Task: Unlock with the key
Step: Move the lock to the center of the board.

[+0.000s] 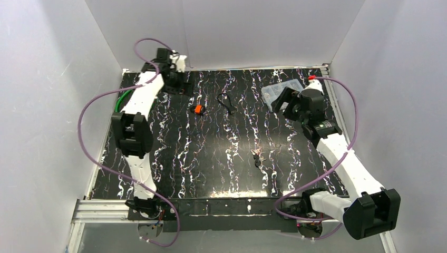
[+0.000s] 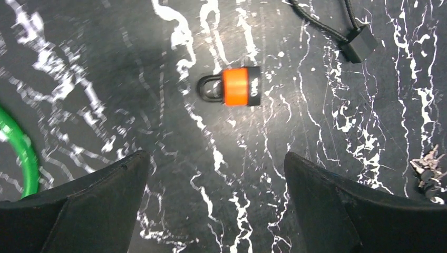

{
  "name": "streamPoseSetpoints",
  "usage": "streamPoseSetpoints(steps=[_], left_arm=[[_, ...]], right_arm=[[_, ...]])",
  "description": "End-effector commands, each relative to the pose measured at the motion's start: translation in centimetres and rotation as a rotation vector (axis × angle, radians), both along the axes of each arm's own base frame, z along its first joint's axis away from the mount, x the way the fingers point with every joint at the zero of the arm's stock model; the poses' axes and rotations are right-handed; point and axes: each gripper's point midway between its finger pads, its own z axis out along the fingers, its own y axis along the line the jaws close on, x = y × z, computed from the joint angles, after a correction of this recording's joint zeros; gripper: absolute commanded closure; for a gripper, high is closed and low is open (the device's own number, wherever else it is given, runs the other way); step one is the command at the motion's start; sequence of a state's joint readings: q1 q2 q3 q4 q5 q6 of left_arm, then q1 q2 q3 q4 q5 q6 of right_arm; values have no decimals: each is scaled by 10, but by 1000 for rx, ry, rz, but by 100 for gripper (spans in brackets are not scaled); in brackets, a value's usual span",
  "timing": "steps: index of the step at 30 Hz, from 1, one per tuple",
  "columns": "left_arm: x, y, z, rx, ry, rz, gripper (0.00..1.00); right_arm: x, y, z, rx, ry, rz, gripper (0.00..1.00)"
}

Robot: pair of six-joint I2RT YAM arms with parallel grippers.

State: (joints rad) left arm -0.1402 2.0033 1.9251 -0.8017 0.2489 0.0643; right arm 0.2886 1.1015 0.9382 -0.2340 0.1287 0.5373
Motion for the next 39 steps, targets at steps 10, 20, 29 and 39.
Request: streamPoseSetpoints(steps=[10,20,29,39], left_arm=[[24,-23,-51,171,38,-15,14],[37,64,-22,257,-33,176,14],[33,202,-28,311,28,465,14],[17,216,-68,326,158,413,15]], right_arm=[[-3,38,15,-181,-31,60,11],[-19,53,0,-236,-19,95,13],[-30,54,0,-228,-29,99,14],[-34,57,2,-225,-35,107,15]])
